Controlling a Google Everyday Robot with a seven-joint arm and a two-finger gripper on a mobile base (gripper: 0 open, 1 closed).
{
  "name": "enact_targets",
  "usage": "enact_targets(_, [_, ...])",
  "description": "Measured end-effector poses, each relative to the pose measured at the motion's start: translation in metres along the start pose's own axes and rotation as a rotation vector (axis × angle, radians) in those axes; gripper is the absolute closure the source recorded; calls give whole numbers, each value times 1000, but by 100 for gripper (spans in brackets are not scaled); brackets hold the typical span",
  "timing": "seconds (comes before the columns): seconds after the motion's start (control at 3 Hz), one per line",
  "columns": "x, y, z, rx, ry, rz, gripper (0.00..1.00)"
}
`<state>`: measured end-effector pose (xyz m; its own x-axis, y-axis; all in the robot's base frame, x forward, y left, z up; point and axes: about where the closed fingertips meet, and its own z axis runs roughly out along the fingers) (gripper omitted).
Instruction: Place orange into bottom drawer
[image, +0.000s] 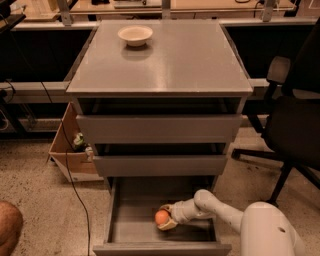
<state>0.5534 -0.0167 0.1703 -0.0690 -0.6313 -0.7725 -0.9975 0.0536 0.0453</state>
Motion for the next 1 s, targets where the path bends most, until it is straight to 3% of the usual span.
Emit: enact_targets(1.0, [1,-1,1,-3,0,5,11])
